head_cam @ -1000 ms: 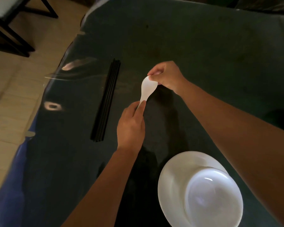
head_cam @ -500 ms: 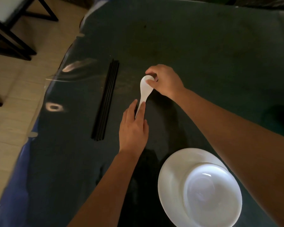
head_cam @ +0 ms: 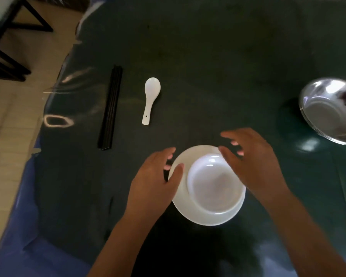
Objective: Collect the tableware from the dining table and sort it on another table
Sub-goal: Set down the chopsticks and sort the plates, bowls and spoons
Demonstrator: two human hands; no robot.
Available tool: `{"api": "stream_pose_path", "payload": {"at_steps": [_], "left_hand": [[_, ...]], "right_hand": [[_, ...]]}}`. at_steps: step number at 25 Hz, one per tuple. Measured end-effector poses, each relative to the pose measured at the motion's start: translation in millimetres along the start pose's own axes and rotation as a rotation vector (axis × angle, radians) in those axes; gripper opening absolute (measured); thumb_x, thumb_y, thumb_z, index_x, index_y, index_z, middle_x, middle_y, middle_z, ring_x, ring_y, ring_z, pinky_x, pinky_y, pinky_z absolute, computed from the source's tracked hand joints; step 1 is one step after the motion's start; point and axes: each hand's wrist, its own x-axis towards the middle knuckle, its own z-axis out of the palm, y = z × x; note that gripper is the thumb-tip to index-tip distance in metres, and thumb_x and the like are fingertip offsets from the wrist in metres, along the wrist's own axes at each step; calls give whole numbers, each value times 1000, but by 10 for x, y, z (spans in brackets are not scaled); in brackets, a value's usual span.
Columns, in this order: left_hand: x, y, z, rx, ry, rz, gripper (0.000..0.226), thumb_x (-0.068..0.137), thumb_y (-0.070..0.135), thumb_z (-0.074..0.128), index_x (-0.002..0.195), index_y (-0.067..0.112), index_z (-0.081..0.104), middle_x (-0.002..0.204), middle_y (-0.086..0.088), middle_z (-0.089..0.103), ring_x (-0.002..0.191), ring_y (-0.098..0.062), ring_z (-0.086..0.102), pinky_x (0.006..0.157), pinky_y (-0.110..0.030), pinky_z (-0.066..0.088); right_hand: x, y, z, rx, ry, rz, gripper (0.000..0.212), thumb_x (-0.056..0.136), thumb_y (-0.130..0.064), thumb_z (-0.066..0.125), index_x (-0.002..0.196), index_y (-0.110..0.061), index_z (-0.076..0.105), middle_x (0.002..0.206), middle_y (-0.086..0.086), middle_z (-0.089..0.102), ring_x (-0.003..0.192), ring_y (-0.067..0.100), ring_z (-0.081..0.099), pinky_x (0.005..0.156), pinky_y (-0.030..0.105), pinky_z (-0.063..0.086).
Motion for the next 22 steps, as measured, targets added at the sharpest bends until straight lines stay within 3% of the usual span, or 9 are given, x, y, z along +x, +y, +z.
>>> {"api": "stream_pose_path", "payload": {"at_steps": [4,8,11,13,15,18,20,22], "left_hand": [[-238,5,183,-7,-218,-78,40,87,32,52,127,35,49,114,12,59,91,-4,62,74,-10,48],[-303,-4,266,-195,-224,-164,40,90,17,53,127,31,52,111,5,64,78,-10,69,78,-30,58],[-296,-10,302,-233,-183,-160,39,88,12,55,123,30,58,109,2,63,79,-15,70,71,-26,59],[-295,-2,323,-220,-156,-134,37,87,10,55,109,40,60,110,-1,61,83,-16,68,68,-25,59],[-276,19,306,-216,-133,-117,40,87,9,54,103,45,58,109,-2,61,84,-15,68,68,-25,59],[-48,102,207,-239,-90,-79,37,87,9,52,114,31,62,107,-3,63,84,-13,68,68,-26,59],[271,191,128,-221,-68,-43,35,87,8,50,114,27,63,103,-3,66,81,-13,69,68,-27,59],[655,272,71,-239,-57,-38,32,88,7,49,114,22,62,104,-3,66,81,-15,69,66,-22,58]], "right_hand": [[-591,144,-19,94,-29,188,40,82,-23,64,121,-26,57,114,-1,60,91,13,58,78,27,48],[-755,223,73,171,-34,297,40,85,-12,57,123,-25,57,109,0,65,84,7,54,76,17,38],[-718,282,86,265,-107,432,39,86,-13,52,121,-31,58,96,-4,66,74,2,56,58,-1,37],[-705,277,76,300,-110,461,39,86,-13,53,118,-33,60,85,-8,62,68,-6,54,52,-5,37],[-677,215,41,330,-92,447,39,84,-13,54,115,-36,62,82,-12,62,70,-5,57,57,-1,40],[-414,96,-46,399,-68,393,43,81,-10,54,106,-44,64,79,-17,66,76,5,65,72,29,57],[-84,16,-94,417,-60,358,50,76,-8,51,91,-53,65,71,-20,68,76,10,68,73,35,59],[304,-30,-77,451,-43,323,49,74,-5,49,85,-49,68,70,-18,69,76,13,69,70,37,60]]}}
